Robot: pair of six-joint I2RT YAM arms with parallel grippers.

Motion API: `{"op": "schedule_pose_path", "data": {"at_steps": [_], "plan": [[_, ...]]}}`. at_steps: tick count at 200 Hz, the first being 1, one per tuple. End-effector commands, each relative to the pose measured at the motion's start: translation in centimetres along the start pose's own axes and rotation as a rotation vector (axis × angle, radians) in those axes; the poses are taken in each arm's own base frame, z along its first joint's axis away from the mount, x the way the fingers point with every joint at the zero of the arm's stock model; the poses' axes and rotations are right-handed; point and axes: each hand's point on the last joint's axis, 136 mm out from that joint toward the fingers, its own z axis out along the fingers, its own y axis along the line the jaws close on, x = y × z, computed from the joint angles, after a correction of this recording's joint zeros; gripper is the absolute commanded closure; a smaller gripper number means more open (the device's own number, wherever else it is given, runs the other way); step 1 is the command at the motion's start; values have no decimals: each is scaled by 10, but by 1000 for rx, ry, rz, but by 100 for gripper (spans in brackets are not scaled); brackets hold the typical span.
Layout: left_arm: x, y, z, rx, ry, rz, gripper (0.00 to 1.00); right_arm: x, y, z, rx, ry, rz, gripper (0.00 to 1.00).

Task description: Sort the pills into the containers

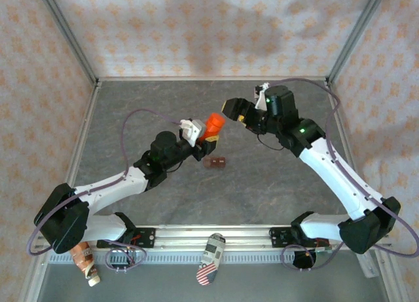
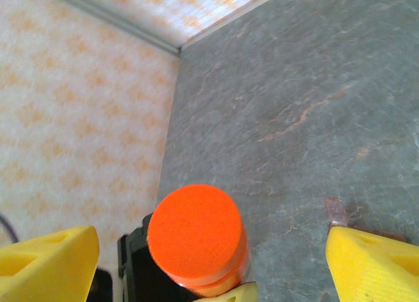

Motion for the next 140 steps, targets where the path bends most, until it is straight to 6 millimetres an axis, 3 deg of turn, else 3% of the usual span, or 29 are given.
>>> {"op": "schedule_pose_path", "data": {"at_steps": [1, 58, 140], "plan": [[-12, 7, 0, -47, -18, 67, 100, -6, -12, 8, 76, -82, 130, 11], [-5, 2, 4, -26, -3, 53, 100, 11, 3, 35, 62, -18, 92, 17], [-5, -2, 9, -1, 2, 43, 100, 21, 13, 46, 26, 33, 63, 30]]}}
